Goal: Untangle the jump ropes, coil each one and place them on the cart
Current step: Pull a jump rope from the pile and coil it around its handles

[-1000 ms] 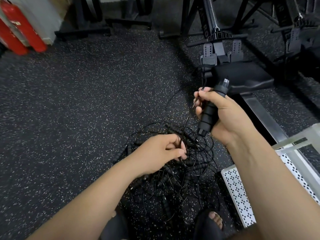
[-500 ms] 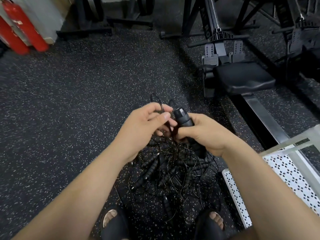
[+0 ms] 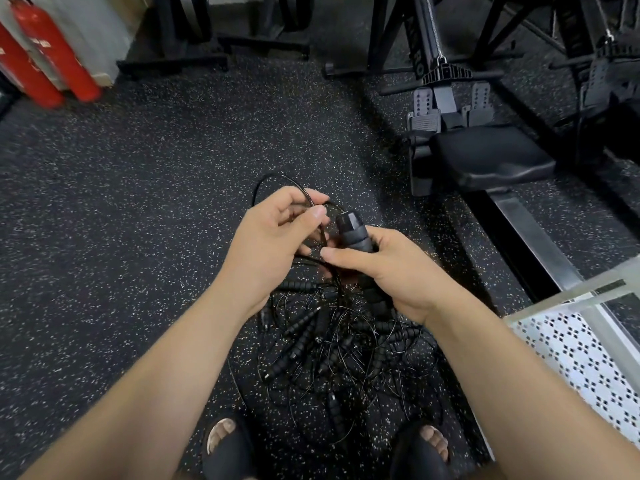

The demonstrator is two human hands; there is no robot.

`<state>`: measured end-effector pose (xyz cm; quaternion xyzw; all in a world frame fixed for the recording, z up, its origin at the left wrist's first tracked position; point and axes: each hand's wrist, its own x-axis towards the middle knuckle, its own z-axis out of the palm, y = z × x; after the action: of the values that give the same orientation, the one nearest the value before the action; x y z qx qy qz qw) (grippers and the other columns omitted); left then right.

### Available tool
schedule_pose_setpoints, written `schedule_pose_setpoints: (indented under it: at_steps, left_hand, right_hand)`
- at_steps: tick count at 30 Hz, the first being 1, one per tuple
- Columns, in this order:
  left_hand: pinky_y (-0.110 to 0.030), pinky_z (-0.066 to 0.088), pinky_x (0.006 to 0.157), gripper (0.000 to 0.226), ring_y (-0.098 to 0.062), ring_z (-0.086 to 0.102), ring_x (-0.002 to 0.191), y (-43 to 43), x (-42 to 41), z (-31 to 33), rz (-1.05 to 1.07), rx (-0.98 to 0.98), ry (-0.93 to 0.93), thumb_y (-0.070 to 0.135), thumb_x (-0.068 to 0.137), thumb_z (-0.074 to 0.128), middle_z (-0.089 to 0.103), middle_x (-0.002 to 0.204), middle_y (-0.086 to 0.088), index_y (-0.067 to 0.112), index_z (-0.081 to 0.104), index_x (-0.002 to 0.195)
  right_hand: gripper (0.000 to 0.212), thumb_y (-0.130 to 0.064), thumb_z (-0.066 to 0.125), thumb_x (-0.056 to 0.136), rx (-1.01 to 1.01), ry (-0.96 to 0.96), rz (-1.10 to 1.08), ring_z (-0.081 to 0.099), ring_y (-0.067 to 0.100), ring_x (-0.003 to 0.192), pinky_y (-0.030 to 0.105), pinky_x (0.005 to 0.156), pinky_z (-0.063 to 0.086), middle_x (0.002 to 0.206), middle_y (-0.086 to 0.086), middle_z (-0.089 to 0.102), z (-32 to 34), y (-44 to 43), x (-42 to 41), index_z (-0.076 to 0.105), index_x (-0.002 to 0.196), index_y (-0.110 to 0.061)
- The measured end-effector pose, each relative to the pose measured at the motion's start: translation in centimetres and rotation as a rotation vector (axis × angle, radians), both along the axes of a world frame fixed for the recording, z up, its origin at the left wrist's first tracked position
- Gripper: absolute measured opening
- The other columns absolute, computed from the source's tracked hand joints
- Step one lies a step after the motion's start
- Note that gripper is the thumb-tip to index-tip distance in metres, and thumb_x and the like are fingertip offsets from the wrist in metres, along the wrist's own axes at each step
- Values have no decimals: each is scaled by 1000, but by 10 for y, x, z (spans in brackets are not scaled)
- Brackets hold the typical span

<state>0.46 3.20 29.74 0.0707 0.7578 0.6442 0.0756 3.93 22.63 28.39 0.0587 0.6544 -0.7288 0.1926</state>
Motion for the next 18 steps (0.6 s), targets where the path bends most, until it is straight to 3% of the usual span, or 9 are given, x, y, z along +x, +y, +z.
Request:
schedule_pose_setpoints:
  at_steps: [3, 8, 11, 13, 18]
  left_hand:
    - [-31, 56, 71, 10, -11, 69, 85, 5, 3, -2, -35, -37, 13, 18, 104, 71, 79, 103, 0, 23, 76, 111]
    - [-37, 60, 82, 6, -9, 72, 89, 12, 8, -7, -39, -141, 38, 31, 105, 67, 78, 102, 7, 35, 71, 109]
    - [-51, 60, 90, 12, -22, 71, 94, 17, 11, -11, -70, -244, 35, 29, 106, 61, 74, 103, 10, 40, 61, 108]
    - [-47, 59, 82, 15, -19, 66, 81, 22, 14, -13, -103, -269, 24, 27, 102, 63, 72, 98, 10, 38, 56, 108]
    - [-28, 44, 66, 25, -1, 57, 68, 26, 18, -18, -186, -414, 44, 52, 91, 79, 67, 80, 10, 38, 59, 98]
  right_hand:
    - [17, -10, 85, 90, -38, 13, -72, 74, 17, 88, 27, 79, 59, 92, 7, 77, 3, -2, 0, 74, 103, -9]
    - [18, -8, 89, 86, 72, 93, -141, 72, 22, 87, 39, 87, 61, 89, 11, 77, 1, 1, -2, 75, 96, -4]
    - [21, -8, 89, 86, 49, 98, -213, 71, 19, 78, 26, 65, 57, 86, 10, 73, 5, 5, -2, 72, 98, -5]
    - [21, -6, 88, 87, -4, 82, -246, 69, 20, 74, 26, 60, 55, 85, 11, 71, 6, 6, -3, 71, 98, -7]
    - [18, -5, 86, 88, -27, 80, -288, 69, 18, 70, 28, 56, 55, 84, 11, 72, 9, 8, -4, 70, 94, -11]
